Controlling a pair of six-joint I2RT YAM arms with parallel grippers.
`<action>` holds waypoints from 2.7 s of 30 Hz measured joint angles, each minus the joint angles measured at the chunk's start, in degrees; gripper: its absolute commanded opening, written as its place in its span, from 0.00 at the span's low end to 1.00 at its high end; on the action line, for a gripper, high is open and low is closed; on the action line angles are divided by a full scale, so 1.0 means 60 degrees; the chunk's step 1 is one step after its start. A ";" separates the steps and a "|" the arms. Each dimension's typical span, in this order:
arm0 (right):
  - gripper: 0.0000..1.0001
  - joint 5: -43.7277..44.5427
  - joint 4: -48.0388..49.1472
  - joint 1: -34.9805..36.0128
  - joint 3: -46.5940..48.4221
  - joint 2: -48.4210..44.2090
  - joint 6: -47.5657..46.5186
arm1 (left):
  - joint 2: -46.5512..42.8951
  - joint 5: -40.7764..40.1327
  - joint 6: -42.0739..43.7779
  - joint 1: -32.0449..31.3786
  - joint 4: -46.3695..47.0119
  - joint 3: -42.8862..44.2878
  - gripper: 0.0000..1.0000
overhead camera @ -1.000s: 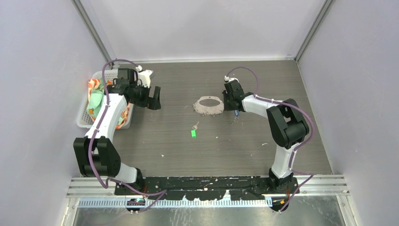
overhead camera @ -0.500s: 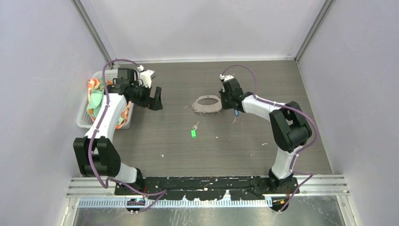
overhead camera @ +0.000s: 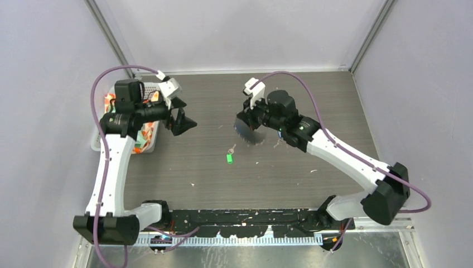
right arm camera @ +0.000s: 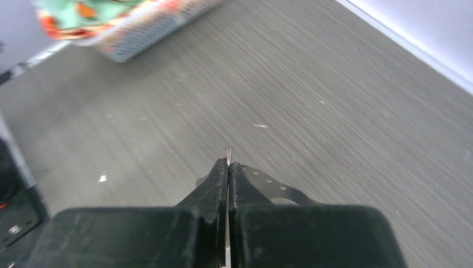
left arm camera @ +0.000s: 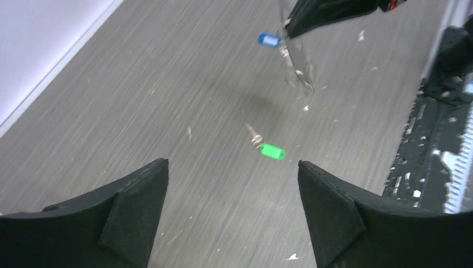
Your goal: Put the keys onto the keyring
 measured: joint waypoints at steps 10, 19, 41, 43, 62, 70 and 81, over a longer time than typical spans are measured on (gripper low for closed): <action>0.01 -0.1869 -0.0244 0.1654 -0.0084 -0.1752 -0.0612 | -0.1851 0.2138 0.1220 -0.0452 -0.0984 -0.0645 0.65; 0.01 -0.3260 -0.0270 0.2772 -0.0022 -0.2186 -0.0273 | -0.3701 0.3231 0.0980 -0.1260 -0.1253 -0.1198 0.52; 0.01 -0.1526 -0.0302 0.5351 0.0521 -0.1534 -0.0994 | -0.4656 0.4557 -0.1450 -0.1388 -0.0758 -0.1945 0.37; 0.01 -0.1362 -0.0310 0.5384 0.0528 -0.1519 -0.1067 | -0.4619 0.4575 -0.1035 -0.1388 -0.1264 -0.1905 0.35; 0.01 -0.1005 -0.0310 0.5439 0.0947 -0.1100 -0.1217 | -0.4295 0.4430 0.0178 -0.1388 -0.2033 -0.1840 0.09; 0.01 -0.0991 -0.0477 0.5446 0.1060 -0.1078 -0.1217 | -0.4437 0.4342 0.0280 -0.1388 -0.1902 -0.1909 0.00; 0.05 -0.0947 -0.0630 0.5446 0.1067 -0.1016 -0.1166 | -0.5053 0.3657 0.0022 -0.1453 -0.0739 -0.2565 0.00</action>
